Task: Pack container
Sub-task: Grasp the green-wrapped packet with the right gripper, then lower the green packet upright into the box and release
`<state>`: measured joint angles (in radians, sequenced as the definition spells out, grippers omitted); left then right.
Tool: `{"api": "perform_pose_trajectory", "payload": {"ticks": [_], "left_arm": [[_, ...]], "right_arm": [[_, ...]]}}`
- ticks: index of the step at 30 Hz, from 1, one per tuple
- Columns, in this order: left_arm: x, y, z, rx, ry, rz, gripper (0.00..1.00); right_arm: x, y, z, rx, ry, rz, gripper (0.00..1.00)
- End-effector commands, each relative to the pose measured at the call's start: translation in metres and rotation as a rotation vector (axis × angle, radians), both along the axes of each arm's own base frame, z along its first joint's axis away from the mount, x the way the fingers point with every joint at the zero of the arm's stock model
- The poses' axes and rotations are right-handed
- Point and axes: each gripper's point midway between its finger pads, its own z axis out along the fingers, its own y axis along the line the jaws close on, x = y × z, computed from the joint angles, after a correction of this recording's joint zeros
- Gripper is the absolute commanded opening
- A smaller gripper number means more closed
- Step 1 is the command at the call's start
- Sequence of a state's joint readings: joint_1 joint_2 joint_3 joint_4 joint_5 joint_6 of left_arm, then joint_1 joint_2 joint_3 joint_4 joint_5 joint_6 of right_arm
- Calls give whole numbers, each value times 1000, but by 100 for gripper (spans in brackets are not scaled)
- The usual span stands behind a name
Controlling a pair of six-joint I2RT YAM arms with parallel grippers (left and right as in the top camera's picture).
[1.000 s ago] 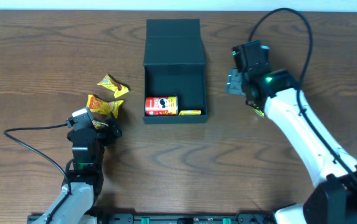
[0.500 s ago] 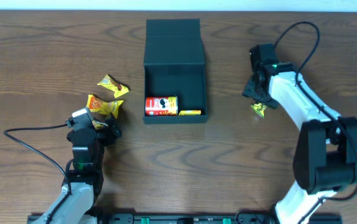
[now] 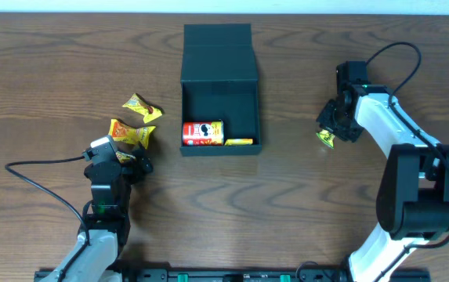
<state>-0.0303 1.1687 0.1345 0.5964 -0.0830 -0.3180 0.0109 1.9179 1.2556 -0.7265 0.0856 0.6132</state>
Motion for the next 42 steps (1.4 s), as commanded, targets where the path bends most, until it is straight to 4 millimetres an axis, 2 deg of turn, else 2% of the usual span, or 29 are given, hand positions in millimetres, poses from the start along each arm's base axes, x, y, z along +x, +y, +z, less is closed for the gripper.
{"api": "perform_pose_trajectory", "payload": {"ticks": [1, 4, 9, 11, 14, 17, 19, 22, 24, 27, 29, 35, 39, 42], "left_arm": [[8, 1, 12, 0, -31, 14, 98], [8, 1, 12, 0, -31, 14, 98], [8, 1, 12, -3, -32, 16, 98], [8, 1, 12, -3, -32, 16, 98], [8, 1, 12, -3, -32, 16, 98], [8, 1, 12, -3, -32, 16, 98], [8, 1, 12, -3, -32, 16, 98], [8, 1, 12, -3, -32, 16, 98], [7, 1, 11, -3, -28, 16, 98], [7, 1, 10, -3, -24, 16, 98], [7, 1, 10, -3, -23, 16, 98], [5, 1, 8, -9, -15, 20, 98], [5, 1, 8, -9, -13, 20, 98], [5, 1, 7, -8, -13, 21, 98]], "right_arm": [[-2, 1, 0, 14, 0, 5, 15], [-1, 1, 0, 14, 0, 5, 2], [8, 3, 7, 16, -35, 10, 2], [18, 10, 22, 39, -72, 52, 2], [37, 31, 62, 83, -169, 145, 2], [52, 68, 121, 71, -299, 330, 1], [55, 105, 152, 61, -368, 502, 1], [52, 157, 179, 45, -434, 698, 2], [47, 186, 186, 29, -458, 783, 1], [43, 204, 180, -11, -454, 817, 1], [42, 212, 167, -15, -427, 835, 1], [56, 222, 109, -4, -335, 804, 1], [61, 229, 85, 45, -306, 738, 2], [59, 234, 78, 67, -291, 732, 1]]}}
